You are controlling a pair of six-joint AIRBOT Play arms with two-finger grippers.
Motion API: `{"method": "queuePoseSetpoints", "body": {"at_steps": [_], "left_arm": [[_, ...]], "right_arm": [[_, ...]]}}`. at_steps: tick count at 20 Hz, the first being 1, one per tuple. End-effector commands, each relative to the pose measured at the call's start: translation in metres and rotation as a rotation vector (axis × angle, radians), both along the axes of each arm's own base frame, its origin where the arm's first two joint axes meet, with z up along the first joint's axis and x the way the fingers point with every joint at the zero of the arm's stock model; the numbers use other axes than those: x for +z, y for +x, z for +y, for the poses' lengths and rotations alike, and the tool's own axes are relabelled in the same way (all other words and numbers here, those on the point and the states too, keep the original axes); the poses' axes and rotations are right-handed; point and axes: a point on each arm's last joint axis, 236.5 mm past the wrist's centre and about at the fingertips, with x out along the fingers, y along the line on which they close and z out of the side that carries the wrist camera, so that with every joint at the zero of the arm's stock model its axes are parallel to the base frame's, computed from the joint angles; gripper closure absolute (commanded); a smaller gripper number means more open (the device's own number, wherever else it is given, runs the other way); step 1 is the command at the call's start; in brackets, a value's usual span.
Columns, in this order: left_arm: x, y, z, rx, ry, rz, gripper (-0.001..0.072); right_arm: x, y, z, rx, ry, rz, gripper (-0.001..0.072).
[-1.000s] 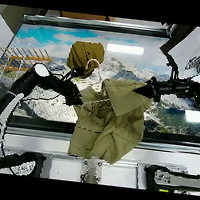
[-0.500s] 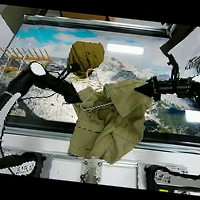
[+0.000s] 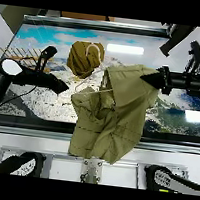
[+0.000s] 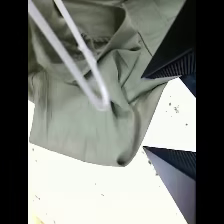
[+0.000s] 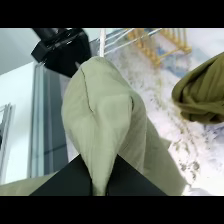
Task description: Fold the clothes and pants, and hang the long-sleeved shirts on hangers.
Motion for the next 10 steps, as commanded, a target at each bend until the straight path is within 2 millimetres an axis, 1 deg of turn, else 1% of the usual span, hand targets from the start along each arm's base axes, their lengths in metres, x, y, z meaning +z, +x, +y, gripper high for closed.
{"method": "queuePoseSetpoints", "body": {"at_steps": [1,2,3,5,7,8,10], "left_arm": [[-0.009,-0.004,0.015,0.251,-0.054,0.063,0.0187],[-0.017,-0.008,0.010,0.312,-0.102,0.108,0.0047],[-0.026,-0.012,0.002,0.364,-0.150,0.142,0.0019],[-0.043,-0.016,-0.015,0.398,-0.190,0.166,0.0020],[-0.054,-0.019,-0.039,0.400,-0.201,0.148,0.0020],[-0.054,-0.019,-0.054,0.389,-0.211,0.120,0.0020],[-0.050,-0.014,-0.079,0.374,-0.234,0.044,0.0021]], "right_arm": [[0.032,0.000,-0.009,-0.079,0.033,-0.044,0.0703],[0.038,0.000,-0.010,-0.093,0.035,-0.059,0.0703],[0.043,0.000,-0.011,-0.110,0.032,-0.070,0.0703],[0.049,0.001,-0.012,-0.134,0.034,-0.071,0.0703],[0.057,0.000,-0.011,-0.142,0.053,-0.079,0.0703],[0.063,-0.001,-0.010,-0.142,0.076,-0.082,0.0703],[0.072,0.000,-0.011,-0.154,0.105,-0.083,0.0703]]}}
